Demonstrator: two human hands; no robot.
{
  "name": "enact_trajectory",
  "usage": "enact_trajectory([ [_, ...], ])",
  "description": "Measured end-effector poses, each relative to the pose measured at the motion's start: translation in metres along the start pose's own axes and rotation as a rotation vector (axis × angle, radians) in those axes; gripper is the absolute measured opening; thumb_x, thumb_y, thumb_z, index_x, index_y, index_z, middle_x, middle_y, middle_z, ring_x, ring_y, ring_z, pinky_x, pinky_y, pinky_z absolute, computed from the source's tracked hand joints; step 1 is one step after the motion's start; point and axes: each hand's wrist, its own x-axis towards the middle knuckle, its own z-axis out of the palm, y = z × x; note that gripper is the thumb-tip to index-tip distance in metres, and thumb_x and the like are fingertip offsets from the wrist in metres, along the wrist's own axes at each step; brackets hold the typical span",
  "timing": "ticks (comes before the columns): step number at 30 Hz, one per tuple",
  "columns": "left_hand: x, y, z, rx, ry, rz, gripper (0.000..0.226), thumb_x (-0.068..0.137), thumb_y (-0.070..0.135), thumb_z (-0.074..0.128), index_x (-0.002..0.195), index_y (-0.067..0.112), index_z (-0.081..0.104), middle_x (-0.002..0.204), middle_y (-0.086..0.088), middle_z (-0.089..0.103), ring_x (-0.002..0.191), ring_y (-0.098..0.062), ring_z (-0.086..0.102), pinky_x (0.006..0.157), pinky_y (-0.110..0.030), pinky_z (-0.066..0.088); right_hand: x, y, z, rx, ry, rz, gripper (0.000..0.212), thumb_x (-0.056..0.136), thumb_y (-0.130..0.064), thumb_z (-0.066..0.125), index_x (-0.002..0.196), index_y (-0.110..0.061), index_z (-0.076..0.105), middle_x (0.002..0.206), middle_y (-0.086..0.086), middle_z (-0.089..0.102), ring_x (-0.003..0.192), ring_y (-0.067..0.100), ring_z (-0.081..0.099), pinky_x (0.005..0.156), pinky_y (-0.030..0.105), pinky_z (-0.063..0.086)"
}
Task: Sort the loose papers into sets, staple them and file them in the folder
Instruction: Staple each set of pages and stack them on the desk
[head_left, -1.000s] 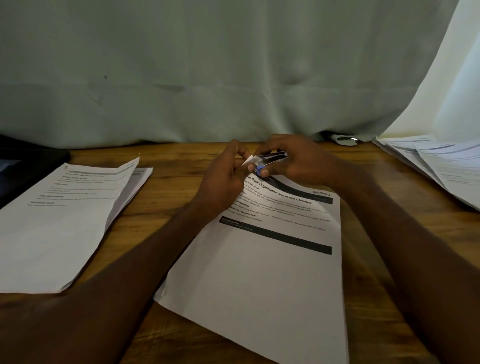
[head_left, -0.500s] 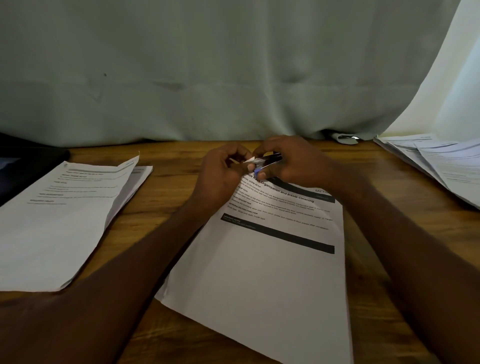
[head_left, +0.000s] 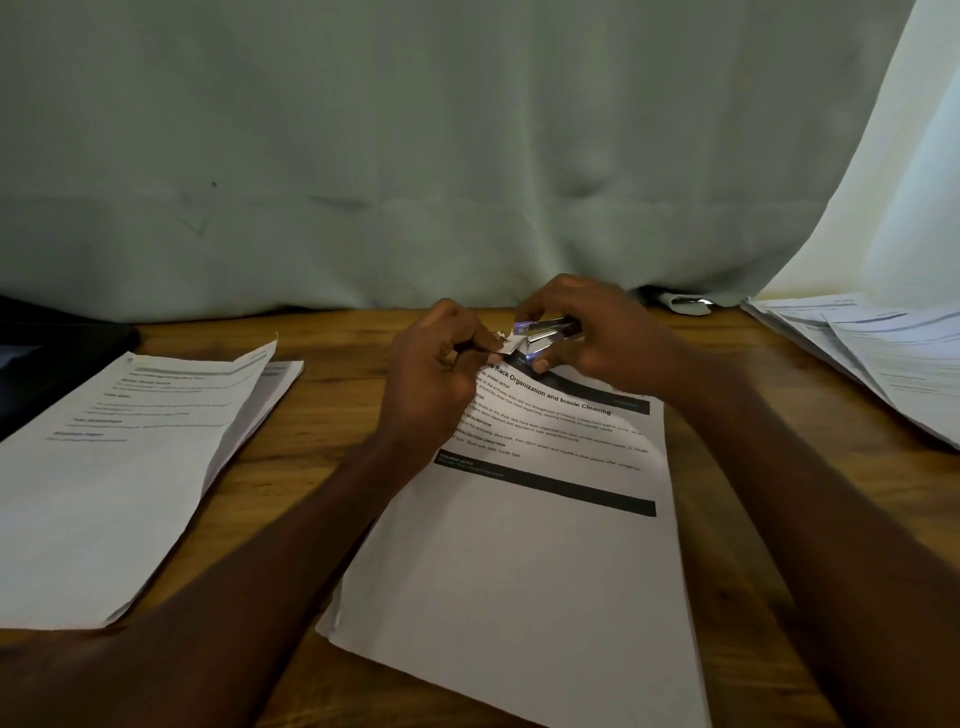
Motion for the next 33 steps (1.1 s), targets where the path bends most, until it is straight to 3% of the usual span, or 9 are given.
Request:
enact_trajectory([
  [5,-0.001,-0.001,0.0,0.031,0.002,0.028,0.017,0.087,-0.009,0.07,0.084,0.007,0.074,0.092,0.002,0.065,0.085,-0.011,0.066,0.068,-0.032,0.056,-0.009,0.022,-0.015,0.08,-0.005,0.069,0.045,0.08,-0.022,0.087,0.122,-0.021,0.069,0.115,-0.008,0.064,0.106,0.012,0.058,0.085,0.029,0.045],
  [10,-0.001,-0.001,0.0,0.035,-0.007,0.058,0.019,0.088,-0.008,0.069,0.086,0.009,0.074,0.092,0.005,0.064,0.087,-0.009,0.065,0.068,-0.029,0.057,-0.004,0.017,-0.005,0.134,-0.076,0.098,0.045,0.081,-0.022,0.086,0.121,-0.029,0.068,0.103,-0.027,0.056,0.098,-0.005,0.054,0.078,0.016,0.04],
  [15,-0.001,-0.002,0.0,0.053,-0.01,0.054,0.017,0.089,-0.008,0.069,0.089,0.009,0.074,0.098,0.0,0.07,0.089,-0.01,0.067,0.076,-0.031,0.058,-0.001,0.018,0.001,0.17,-0.096,0.128,0.044,0.084,-0.024,0.083,0.125,-0.025,0.066,0.108,-0.017,0.061,0.095,-0.007,0.054,0.076,0.013,0.037],
  [18,-0.002,-0.001,0.001,0.0,0.004,0.0,0.014,0.091,-0.006,0.069,0.091,0.007,0.074,0.098,0.001,0.074,0.09,-0.012,0.07,0.08,-0.035,0.06,-0.004,0.02,0.0,0.241,-0.081,0.179,0.04,0.088,-0.028,0.079,0.125,-0.026,0.064,0.106,-0.02,0.062,0.094,-0.008,0.056,0.078,0.012,0.039],
  [21,-0.002,-0.001,0.003,-0.095,-0.016,-0.097,0.011,0.092,-0.002,0.07,0.089,0.007,0.073,0.087,0.002,0.075,0.083,-0.016,0.073,0.072,-0.039,0.061,-0.005,0.016,-0.002,0.42,-0.089,0.205,0.031,0.09,-0.03,0.076,0.119,-0.03,0.065,0.102,-0.017,0.073,0.093,0.0,0.069,0.08,0.017,0.049],
  [24,-0.001,-0.004,0.004,-0.171,-0.019,-0.185,0.006,0.09,0.0,0.074,0.089,0.005,0.069,0.083,-0.003,0.075,0.078,-0.018,0.075,0.066,-0.036,0.061,-0.004,0.01,-0.003,0.546,-0.089,0.182,0.032,0.09,-0.03,0.076,0.121,-0.028,0.065,0.108,-0.013,0.077,0.098,0.005,0.073,0.084,0.026,0.056],
  [29,0.003,-0.01,0.005,-0.349,-0.004,-0.311,0.009,0.091,-0.003,0.072,0.095,-0.002,0.064,0.081,-0.01,0.077,0.075,-0.021,0.077,0.062,-0.026,0.06,0.0,0.005,0.004,0.648,-0.078,0.163,0.032,0.086,-0.025,0.079,0.115,-0.03,0.066,0.107,-0.012,0.077,0.099,0.006,0.074,0.078,0.013,0.056],
  [33,0.004,-0.014,0.005,-0.389,-0.057,-0.384,0.016,0.093,0.003,0.072,0.107,0.004,0.065,0.087,-0.001,0.08,0.078,-0.018,0.078,0.063,-0.023,0.06,0.001,0.001,0.013,0.635,-0.04,0.177,0.031,0.085,-0.027,0.08,0.113,-0.032,0.066,0.102,-0.013,0.078,0.095,0.004,0.074,0.076,0.015,0.057],
])
